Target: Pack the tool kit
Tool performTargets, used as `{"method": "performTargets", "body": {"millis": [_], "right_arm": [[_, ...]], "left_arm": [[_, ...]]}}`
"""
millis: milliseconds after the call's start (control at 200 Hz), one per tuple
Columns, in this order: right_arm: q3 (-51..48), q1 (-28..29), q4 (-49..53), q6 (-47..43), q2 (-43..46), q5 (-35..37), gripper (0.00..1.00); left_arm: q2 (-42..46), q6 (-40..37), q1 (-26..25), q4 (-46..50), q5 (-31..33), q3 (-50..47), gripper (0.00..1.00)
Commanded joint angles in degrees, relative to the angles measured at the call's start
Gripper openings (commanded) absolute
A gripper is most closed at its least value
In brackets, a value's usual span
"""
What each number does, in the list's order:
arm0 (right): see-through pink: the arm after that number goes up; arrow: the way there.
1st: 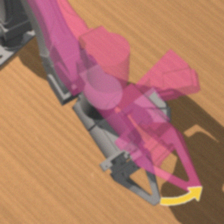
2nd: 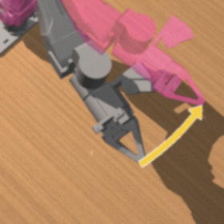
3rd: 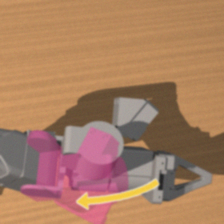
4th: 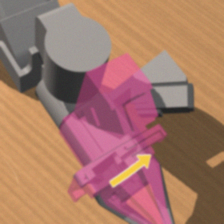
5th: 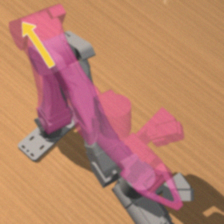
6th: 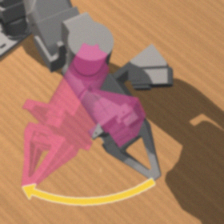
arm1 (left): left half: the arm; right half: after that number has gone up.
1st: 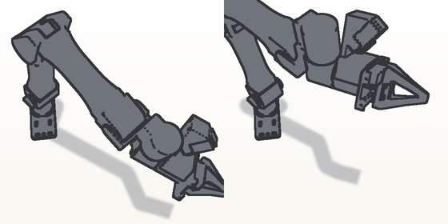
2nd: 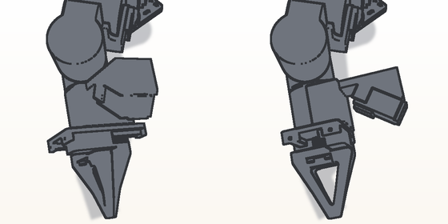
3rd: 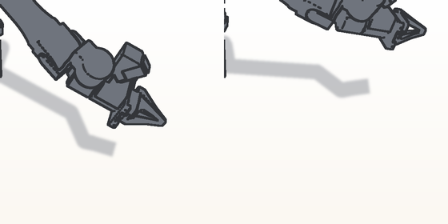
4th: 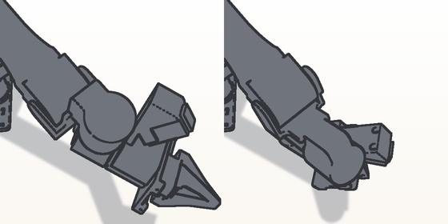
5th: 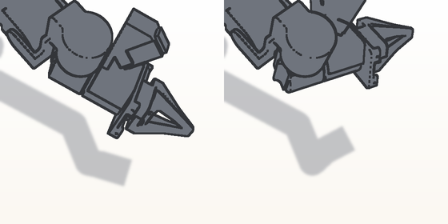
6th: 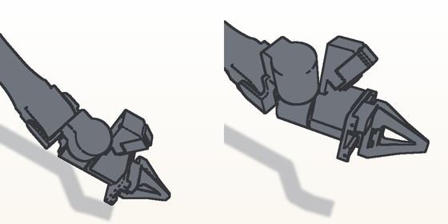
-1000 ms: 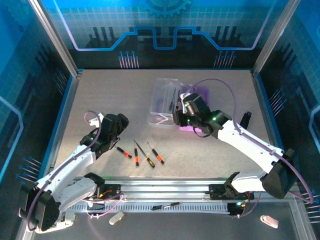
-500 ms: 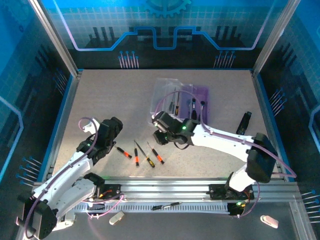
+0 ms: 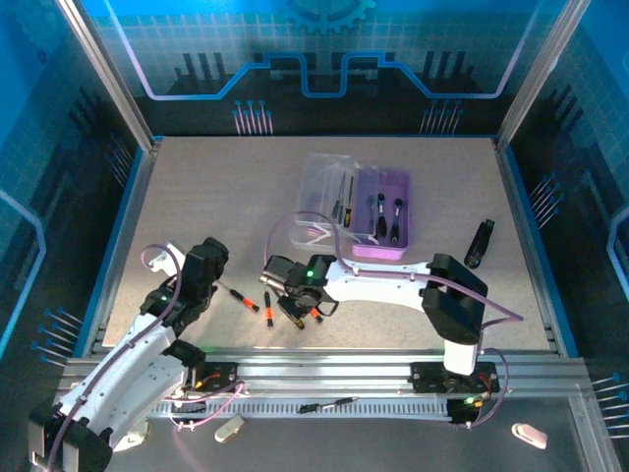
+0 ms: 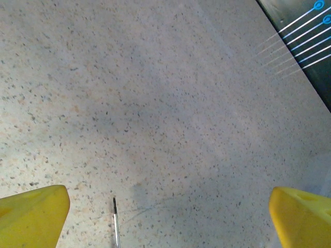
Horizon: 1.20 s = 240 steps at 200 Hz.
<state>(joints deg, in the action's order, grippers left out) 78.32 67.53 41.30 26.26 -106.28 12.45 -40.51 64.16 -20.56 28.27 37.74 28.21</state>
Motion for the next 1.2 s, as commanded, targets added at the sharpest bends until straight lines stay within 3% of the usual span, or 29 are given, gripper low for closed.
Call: {"method": "performTargets", "body": {"millis": [0, 545, 895, 1196], "right_arm": [[3.6, 1.1, 3.6, 0.5, -3.1, -1.8, 0.43], [7.4, 2.6, 5.7, 0.4, -12.5, -1.4, 0.41], [6.1, 2.3, 5.0, 4.3, -13.0, 2.9, 0.20], [7.4, 1.0, 3.7, 6.5, -13.0, 6.0, 0.16]], "left_arm": [[1.2, -1.6, 1.0, 1.2, 1.8, 1.1, 0.99], [1.6, -1.5, 1.1, 1.8, 1.0, 1.0, 0.99], [2.9, -2.7, 1.5, 0.6, 0.8, 0.4, 0.99], [2.4, -1.9, 1.8, 0.6, -0.3, 0.5, 0.99]]}}
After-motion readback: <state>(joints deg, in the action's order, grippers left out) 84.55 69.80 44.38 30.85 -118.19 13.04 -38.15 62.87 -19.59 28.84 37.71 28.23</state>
